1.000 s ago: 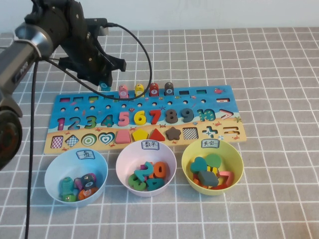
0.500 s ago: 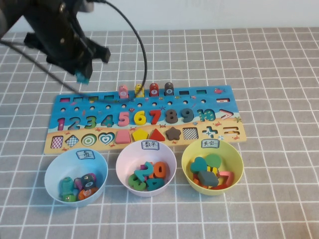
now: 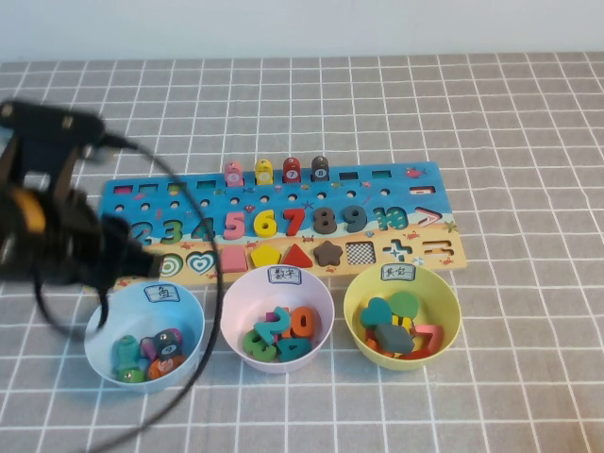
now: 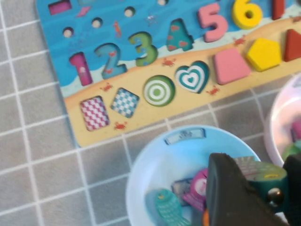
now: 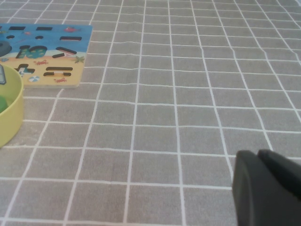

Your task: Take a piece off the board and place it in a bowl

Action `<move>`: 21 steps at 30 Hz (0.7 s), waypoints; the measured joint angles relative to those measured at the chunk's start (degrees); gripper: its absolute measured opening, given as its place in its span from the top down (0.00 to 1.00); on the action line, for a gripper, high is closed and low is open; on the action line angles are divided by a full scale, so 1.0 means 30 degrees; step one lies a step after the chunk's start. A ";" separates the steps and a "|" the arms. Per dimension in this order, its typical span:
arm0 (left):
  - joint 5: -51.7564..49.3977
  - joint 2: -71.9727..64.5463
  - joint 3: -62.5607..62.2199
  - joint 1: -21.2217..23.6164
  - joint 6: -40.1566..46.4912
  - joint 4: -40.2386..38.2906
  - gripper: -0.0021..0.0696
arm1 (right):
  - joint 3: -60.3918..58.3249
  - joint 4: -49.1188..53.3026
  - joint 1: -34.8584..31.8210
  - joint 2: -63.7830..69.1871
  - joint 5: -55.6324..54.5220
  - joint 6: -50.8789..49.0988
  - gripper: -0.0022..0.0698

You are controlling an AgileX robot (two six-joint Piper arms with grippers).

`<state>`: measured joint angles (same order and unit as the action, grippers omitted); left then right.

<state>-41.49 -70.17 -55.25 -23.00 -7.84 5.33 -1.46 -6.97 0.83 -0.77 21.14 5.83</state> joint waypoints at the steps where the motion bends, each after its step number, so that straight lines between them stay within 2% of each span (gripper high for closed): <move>1: 0.0889 0.0767 0.1147 0.0006 -0.0030 -0.0171 0.70 | 0.0000 0.0000 0.0000 0.0000 0.0000 0.0000 0.99; 5: 0.3892 0.2862 0.5339 -0.0077 -0.0030 -0.0680 0.70 | 0.0000 0.0000 0.0000 0.0000 0.0000 0.0000 0.99; 10: 0.6447 0.3253 0.8625 -0.0077 -0.0030 -0.1355 0.70 | 0.0000 0.0000 0.0000 0.0000 0.0000 0.0000 0.99; 21: 0.9544 0.2033 0.9860 -0.0077 0.0005 -0.0786 0.70 | 0.0000 0.0000 0.0000 0.0000 0.0000 0.0000 0.99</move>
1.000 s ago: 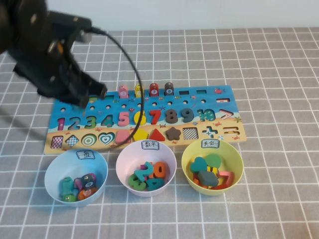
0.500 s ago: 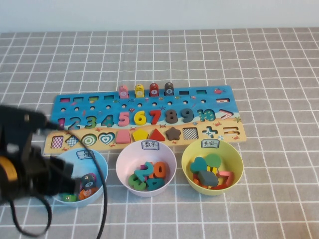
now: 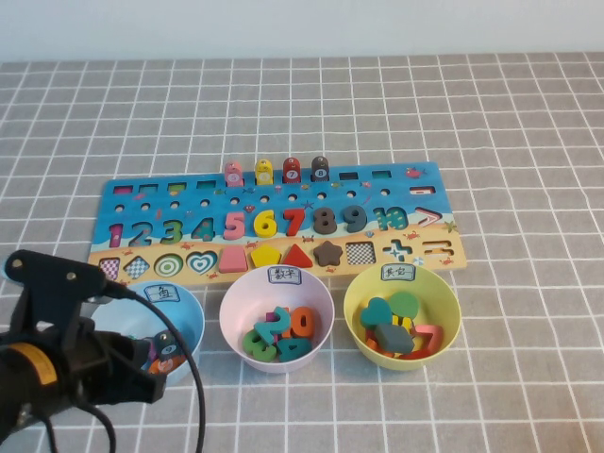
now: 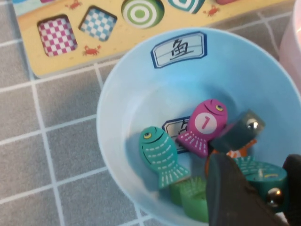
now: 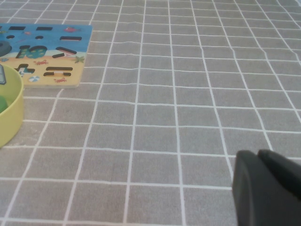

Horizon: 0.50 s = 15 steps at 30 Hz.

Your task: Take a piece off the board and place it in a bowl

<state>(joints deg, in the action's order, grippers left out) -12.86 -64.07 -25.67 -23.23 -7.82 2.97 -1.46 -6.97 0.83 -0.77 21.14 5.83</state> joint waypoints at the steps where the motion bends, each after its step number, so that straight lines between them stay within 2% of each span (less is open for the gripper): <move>1: 0.0237 -0.0399 0.0000 0.0000 0.0000 0.0000 0.70 | 0.0000 0.0000 0.0000 0.0000 0.0000 0.0000 0.99; 15: 0.2109 -0.3151 0.0000 0.0000 0.0000 0.0028 0.70 | 0.0000 0.0000 0.0000 0.0000 0.0000 0.0000 0.99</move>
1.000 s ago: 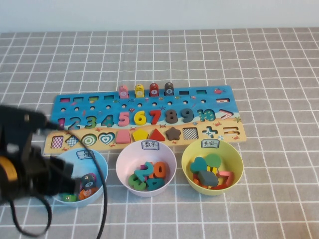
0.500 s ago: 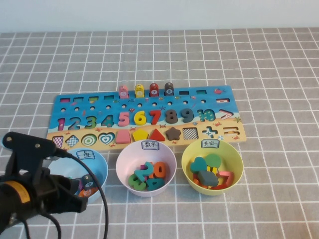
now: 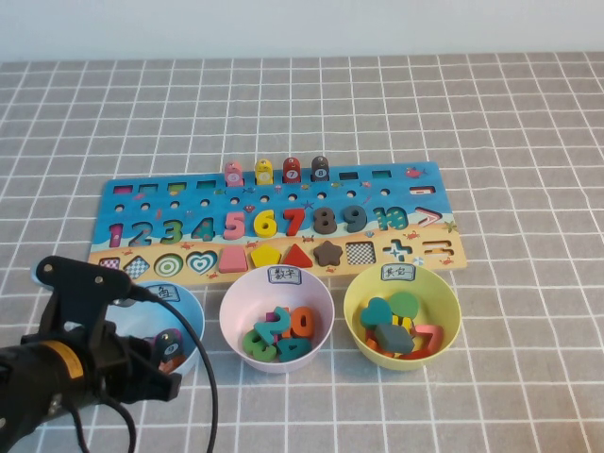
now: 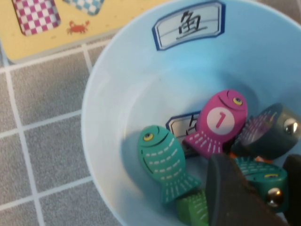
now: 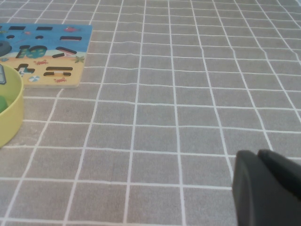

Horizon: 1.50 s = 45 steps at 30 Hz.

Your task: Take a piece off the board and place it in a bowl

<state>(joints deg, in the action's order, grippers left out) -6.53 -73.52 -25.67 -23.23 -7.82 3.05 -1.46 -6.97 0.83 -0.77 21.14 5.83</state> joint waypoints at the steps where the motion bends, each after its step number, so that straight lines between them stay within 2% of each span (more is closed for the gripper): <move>1: 0.0052 0.0000 0.0000 0.0000 0.0000 0.0000 0.70 | 0.0000 0.0000 0.0000 0.0000 0.0000 0.0000 0.99; 13: -0.0597 0.0000 -0.0416 0.0000 0.0000 0.0012 0.70 | 0.0000 0.0000 0.0000 0.0000 0.0000 0.0000 0.99; 16: -0.0778 -0.0014 -0.0512 0.0000 -0.0037 0.0012 0.65 | 0.0000 0.0000 0.0000 0.0000 0.0000 0.0000 0.99; 24: -0.1199 -0.0014 -0.0512 0.0000 -0.0118 0.0012 0.45 | 0.0000 0.0000 0.0000 0.0000 0.0000 0.0000 0.99; 28: -0.1557 0.0514 -0.0743 0.0000 -0.0118 0.0012 0.42 | 0.0000 0.0000 0.0000 0.0000 0.0000 0.0000 0.99; 33: -0.4112 0.2824 -0.1799 0.0000 -0.0118 0.0012 0.42 | 0.0000 0.0000 0.0000 0.0000 0.0000 0.0000 0.99; 35: -0.4956 0.4147 -0.2071 0.0000 -0.0118 -0.0026 0.46 | 0.0000 0.0000 0.0000 0.0000 0.0000 0.0000 0.99; 38: -0.5858 0.6468 -0.2143 0.0000 -0.0118 -0.0057 0.59 | 0.0000 0.0000 0.0000 0.0000 0.0000 0.0000 0.99; 39: -0.6224 0.7806 -0.2140 0.0000 -0.0118 -0.0057 0.70 | 0.0000 0.0000 0.0000 0.0000 0.0000 0.0000 0.99; 42: -0.6915 1.0364 -0.2140 0.0000 -0.0118 -0.0069 0.88 | 0.0000 0.0000 0.0000 0.0000 0.0000 0.0000 0.99; 45: -0.7473 1.3342 -0.2140 0.0000 -0.0118 -0.0105 0.95 | 0.0000 0.0000 0.0000 0.0000 0.0000 0.0000 0.99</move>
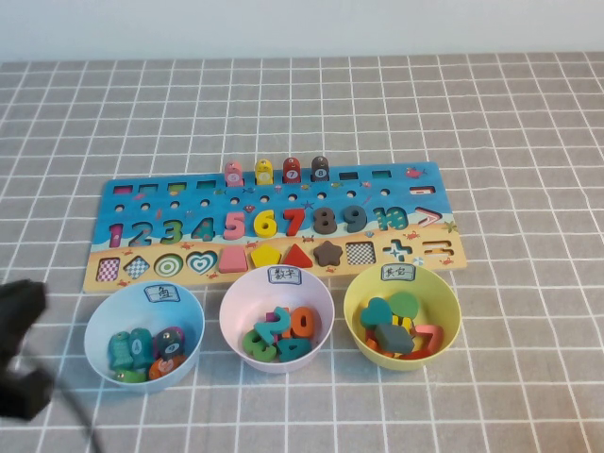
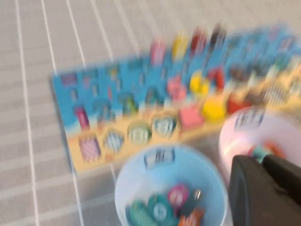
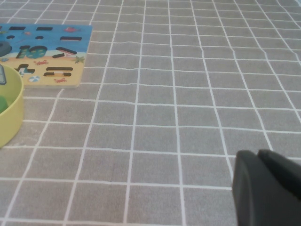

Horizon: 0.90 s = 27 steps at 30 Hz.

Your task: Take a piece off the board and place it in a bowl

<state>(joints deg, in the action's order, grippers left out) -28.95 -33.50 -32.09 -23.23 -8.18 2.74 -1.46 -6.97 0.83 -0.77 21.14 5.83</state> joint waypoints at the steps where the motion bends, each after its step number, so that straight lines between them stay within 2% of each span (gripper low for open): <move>1: -0.0142 0.1000 0.0000 0.0000 0.0000 0.0000 0.96 | 0.0000 0.0000 0.0000 0.0000 0.0000 0.0000 0.99; 9: -0.1664 0.6758 0.0000 0.0000 0.0000 0.0040 0.97 | 0.0000 0.0000 0.0000 0.0000 0.0000 0.0000 0.99; 19: -0.2534 0.7311 0.1021 0.0000 0.0000 -0.0047 0.97 | 0.0000 0.0000 0.0000 0.0000 0.0000 0.0000 0.99; 23: -0.1216 0.7311 0.1525 0.0000 0.0401 -0.0047 0.97 | 0.0000 0.0000 0.0000 0.0000 0.0000 0.0000 0.99; 27: 0.1453 0.7311 0.2397 0.0000 0.1015 -0.0047 0.97 | 0.0000 0.0000 0.0000 0.0000 0.0000 0.0000 0.99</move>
<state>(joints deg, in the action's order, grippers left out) -24.59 -11.57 -24.90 -23.23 -5.13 2.60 -1.46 -6.97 0.83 -0.77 21.14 5.83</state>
